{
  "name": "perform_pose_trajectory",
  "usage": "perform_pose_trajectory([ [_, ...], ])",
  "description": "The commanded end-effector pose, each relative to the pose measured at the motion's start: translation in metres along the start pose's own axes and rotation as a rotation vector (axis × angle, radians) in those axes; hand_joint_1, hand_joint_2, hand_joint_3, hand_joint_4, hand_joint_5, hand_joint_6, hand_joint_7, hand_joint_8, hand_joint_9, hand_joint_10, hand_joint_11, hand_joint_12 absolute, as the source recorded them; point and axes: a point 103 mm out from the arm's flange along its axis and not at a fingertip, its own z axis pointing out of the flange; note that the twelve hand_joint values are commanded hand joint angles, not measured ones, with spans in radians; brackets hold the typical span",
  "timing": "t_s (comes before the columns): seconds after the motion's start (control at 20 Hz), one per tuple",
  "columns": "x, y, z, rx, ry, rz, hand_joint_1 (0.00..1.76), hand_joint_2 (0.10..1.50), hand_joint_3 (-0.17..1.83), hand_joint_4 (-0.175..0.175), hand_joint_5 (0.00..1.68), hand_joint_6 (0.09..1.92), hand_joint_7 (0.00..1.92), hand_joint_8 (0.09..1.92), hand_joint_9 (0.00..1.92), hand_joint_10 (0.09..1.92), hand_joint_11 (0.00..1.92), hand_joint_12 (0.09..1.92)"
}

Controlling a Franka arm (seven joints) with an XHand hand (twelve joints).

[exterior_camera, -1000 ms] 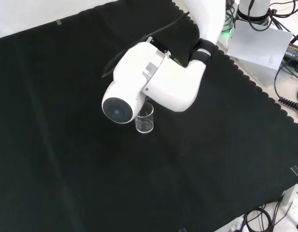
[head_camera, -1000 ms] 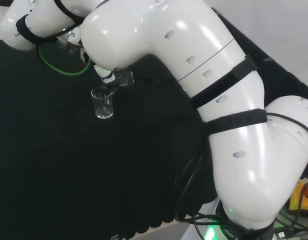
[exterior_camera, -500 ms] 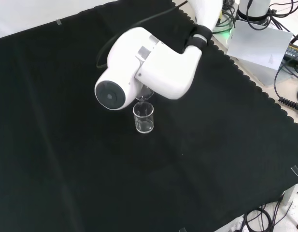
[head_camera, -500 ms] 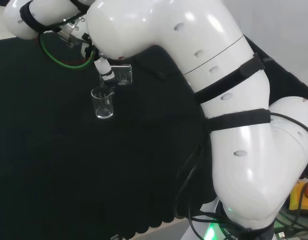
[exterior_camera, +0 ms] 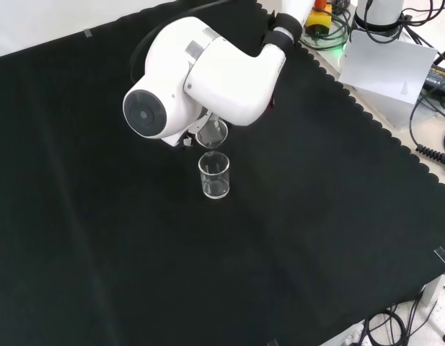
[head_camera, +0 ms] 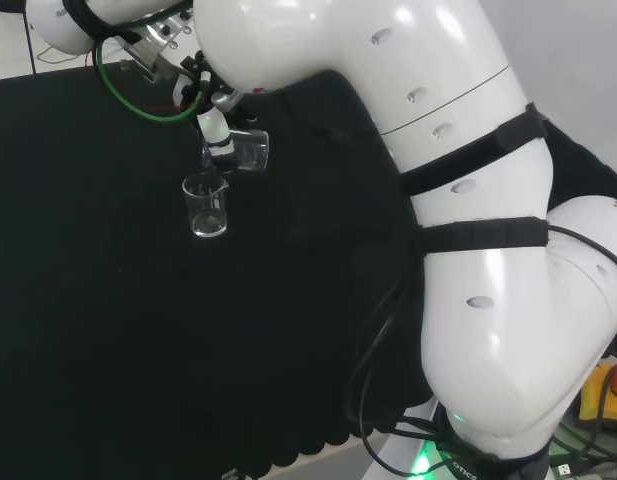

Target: Pour the water from the handheld beaker into the one on the table.

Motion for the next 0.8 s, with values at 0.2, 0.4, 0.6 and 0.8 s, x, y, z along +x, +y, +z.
perform_pose_trajectory([
  [0.2, -0.01, 0.0, 0.01, -0.097, 0.103, -0.064, 1.12, 0.7, 0.64, 0.12, 1.2, 0.81, 1.57, 0.22, 1.56, 0.09, 1.18, 0.84],
  [0.4, -0.015, 0.002, 0.017, -0.11, 0.16, -0.1, 1.12, 0.7, 0.64, 0.12, 1.19, 0.81, 1.57, 0.23, 1.56, 0.09, 1.18, 0.84],
  [0.6, -0.019, 0.003, 0.021, -0.138, 0.191, -0.102, 1.12, 0.7, 0.64, 0.12, 1.19, 0.81, 1.57, 0.23, 1.55, 0.09, 1.18, 0.84],
  [0.8, -0.027, 0.004, 0.026, -0.175, 0.244, -0.125, 1.12, 0.7, 0.64, 0.12, 1.19, 0.81, 1.57, 0.23, 1.55, 0.09, 1.18, 0.84],
])
